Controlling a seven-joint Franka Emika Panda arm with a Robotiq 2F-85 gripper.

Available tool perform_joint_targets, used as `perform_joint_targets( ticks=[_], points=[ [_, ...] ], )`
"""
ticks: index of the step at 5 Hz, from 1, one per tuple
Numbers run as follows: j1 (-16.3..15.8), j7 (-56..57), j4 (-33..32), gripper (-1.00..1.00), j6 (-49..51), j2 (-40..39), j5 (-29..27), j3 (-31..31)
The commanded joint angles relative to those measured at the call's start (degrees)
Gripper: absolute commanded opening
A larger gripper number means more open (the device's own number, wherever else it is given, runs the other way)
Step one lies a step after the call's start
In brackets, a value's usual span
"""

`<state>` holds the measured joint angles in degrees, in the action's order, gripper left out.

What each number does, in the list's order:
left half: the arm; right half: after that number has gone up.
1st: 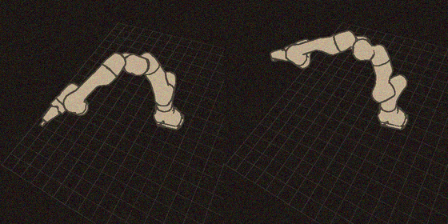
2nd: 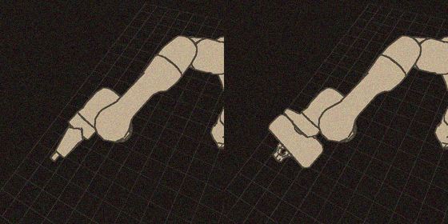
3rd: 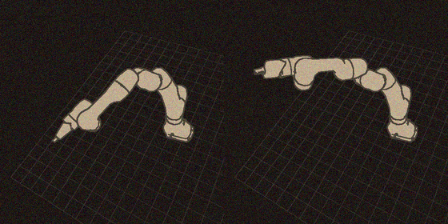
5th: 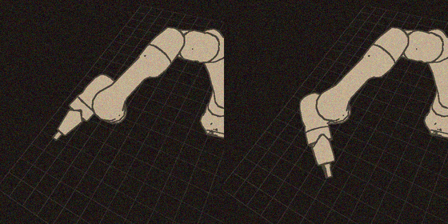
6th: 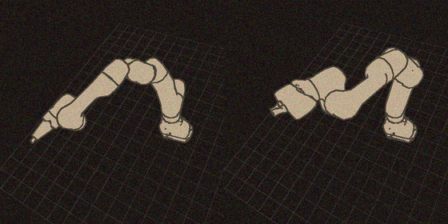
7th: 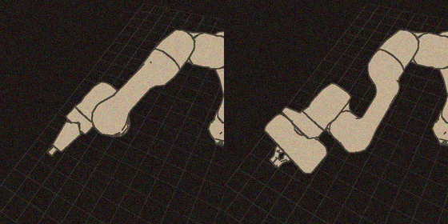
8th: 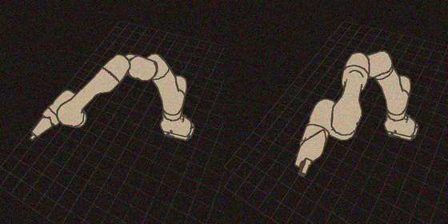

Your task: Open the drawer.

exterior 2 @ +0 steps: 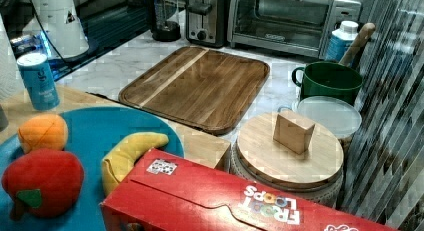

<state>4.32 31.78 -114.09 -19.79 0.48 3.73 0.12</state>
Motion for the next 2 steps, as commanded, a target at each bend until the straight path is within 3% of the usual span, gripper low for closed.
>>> perform_joint_targets(
  ticks=[1, 2],
  points=[
    [4.37, 17.76, -1.05, 1.00, -1.16, -1.03, 1.87, -5.00],
    [4.95, 24.77, 0.73, 1.00, -2.90, -3.33, 2.56, -7.61]
  ],
)
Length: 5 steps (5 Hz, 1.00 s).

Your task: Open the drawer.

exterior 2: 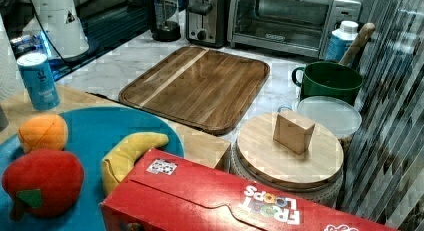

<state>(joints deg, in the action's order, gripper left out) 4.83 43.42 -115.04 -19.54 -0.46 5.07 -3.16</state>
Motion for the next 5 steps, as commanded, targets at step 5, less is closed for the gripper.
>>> perform_joint_targets(
  ticks=[5],
  points=[
    [5.90, 13.89, -9.13, 1.00, -22.13, -4.23, 4.04, -4.87]
  ],
)
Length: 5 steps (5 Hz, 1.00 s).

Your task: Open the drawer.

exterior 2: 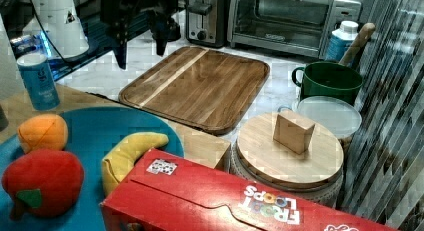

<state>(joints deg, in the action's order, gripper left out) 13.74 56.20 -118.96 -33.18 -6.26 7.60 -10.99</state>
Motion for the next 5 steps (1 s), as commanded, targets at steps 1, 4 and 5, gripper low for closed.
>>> perform_joint_targets(
  ticks=[1, 4, 5],
  points=[
    [-1.70, 2.75, -7.95, 1.00, -13.04, 1.26, 1.84, 2.85],
    [0.65, 6.90, -10.20, 1.00, -19.31, -0.68, 3.03, 2.08],
    [0.46, 5.93, -10.82, 1.00, -21.21, -1.74, 3.05, 1.50]
  ],
)
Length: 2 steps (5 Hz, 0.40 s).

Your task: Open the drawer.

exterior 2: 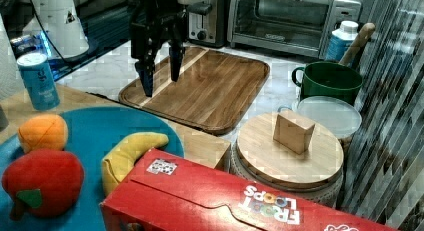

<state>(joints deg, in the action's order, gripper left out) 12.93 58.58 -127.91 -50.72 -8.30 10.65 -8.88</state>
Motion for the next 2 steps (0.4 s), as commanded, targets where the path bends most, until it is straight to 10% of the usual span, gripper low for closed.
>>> perform_joint_targets(
  ticks=[1, 2],
  points=[
    [2.01, 2.00, -3.23, 1.00, -6.53, -0.52, -0.05, 0.40],
    [1.49, -0.04, -3.64, 1.00, -7.50, -1.57, -0.33, 0.47]
  ],
)
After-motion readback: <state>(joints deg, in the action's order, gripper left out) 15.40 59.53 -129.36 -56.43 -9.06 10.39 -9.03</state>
